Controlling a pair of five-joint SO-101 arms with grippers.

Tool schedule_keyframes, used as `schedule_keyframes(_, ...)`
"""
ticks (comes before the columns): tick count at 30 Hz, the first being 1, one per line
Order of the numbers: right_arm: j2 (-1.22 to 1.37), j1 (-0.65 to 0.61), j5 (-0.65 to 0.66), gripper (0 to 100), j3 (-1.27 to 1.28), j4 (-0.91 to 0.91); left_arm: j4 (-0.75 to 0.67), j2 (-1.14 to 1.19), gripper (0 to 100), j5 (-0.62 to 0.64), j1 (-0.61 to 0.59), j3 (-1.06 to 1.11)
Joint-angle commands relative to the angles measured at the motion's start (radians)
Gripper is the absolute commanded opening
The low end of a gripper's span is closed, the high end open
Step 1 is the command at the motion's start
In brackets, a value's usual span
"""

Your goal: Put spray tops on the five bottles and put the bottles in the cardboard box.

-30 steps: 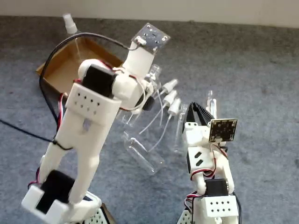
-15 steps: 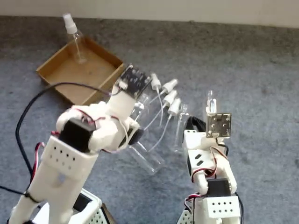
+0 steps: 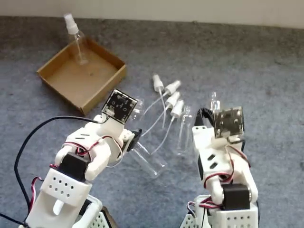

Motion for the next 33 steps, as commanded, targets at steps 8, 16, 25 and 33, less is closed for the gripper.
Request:
schedule_keyframes(8,0.702,-0.042,0.011,2.5,-0.479,0.088,-0.150,-0.030,7,0.089,-0.033,0.099)
schedule_keyframes(16,1.096,-0.108,0.011,3.8,-0.826,0.217,-0.184,-0.031,7,0.092,-0.116,0.122)
schedule_keyframes(25,1.504,-0.211,0.017,14.1,-1.187,0.265,-0.190,-0.031,8,0.091,-0.205,0.134)
schedule_keyframes(33,1.788,-0.225,0.017,14.6,-1.463,0.271,-0.270,-0.031,8,0.089,-0.277,0.168)
